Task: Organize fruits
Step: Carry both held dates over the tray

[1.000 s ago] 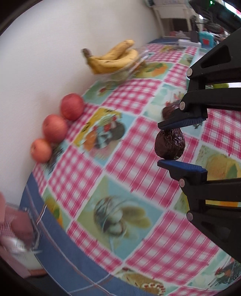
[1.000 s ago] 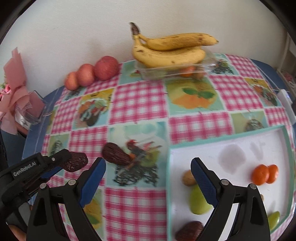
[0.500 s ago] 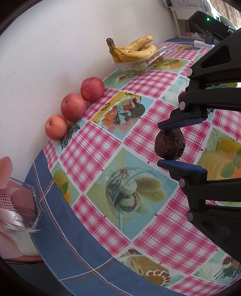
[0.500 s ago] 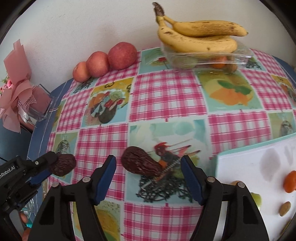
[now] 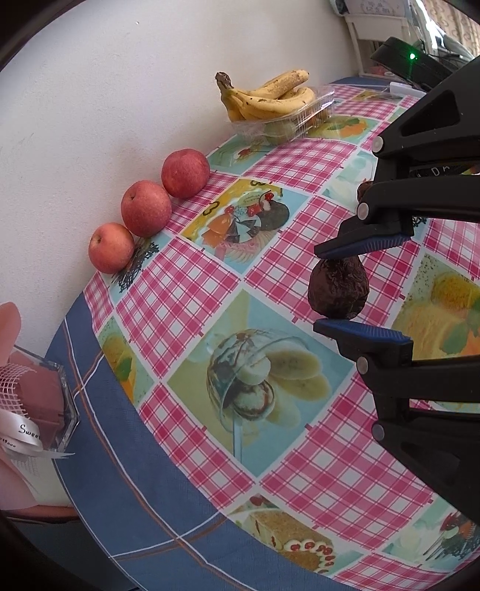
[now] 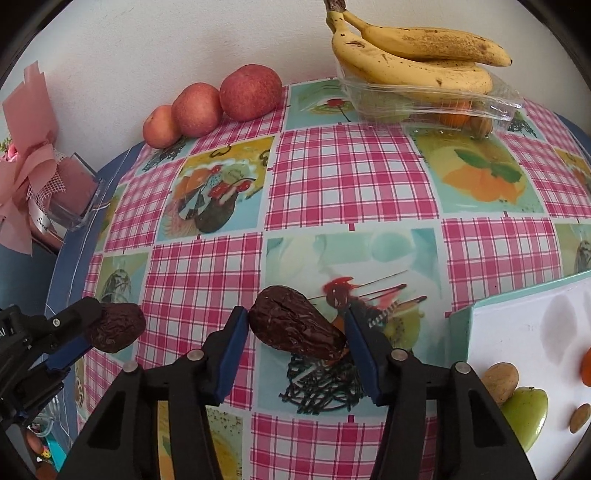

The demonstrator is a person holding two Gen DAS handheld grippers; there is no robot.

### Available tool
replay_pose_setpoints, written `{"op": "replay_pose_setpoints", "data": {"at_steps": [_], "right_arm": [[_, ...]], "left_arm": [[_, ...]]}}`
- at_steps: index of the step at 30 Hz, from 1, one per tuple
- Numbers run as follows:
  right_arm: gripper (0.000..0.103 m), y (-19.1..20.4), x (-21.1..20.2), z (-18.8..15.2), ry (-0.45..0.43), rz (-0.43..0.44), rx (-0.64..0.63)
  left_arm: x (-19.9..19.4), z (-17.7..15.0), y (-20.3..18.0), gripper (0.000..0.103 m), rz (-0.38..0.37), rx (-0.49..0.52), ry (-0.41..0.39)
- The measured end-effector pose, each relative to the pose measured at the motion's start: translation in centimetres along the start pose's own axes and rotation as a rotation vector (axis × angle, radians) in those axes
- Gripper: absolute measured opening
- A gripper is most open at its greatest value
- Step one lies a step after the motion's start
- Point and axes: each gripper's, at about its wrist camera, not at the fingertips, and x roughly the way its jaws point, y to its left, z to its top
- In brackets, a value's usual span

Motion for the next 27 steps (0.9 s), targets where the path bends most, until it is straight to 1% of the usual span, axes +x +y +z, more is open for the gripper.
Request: {"op": "replay_pose_setpoints", "data": {"at_steps": [4,14,17,27], "right_arm": [[0.055,0.0,-0.1,0.1,0.01,0.004,0.001],[0.055,1.1,-1.3,-1.2,0.028,-0.045,-0.056],[0.055,1.3,-2.1,-1.4,0.024,-0.047,-0.062],[0.055,-0.4,-5.3,-1.5,0.0,-0.061,-0.04]], "left_arm": [[-0.2,0.0,0.0,0.035,0.003,0.0,-0.003],[-1.4,-0.7,-0.8,0.035,0.014,0.036,-0.014],[-1.9,-0.9,-1.0,0.035,0.022,0.048,-0.023],[-3.3,-2.1,-1.7,0.035,0.043,0.093,-0.041]]}}
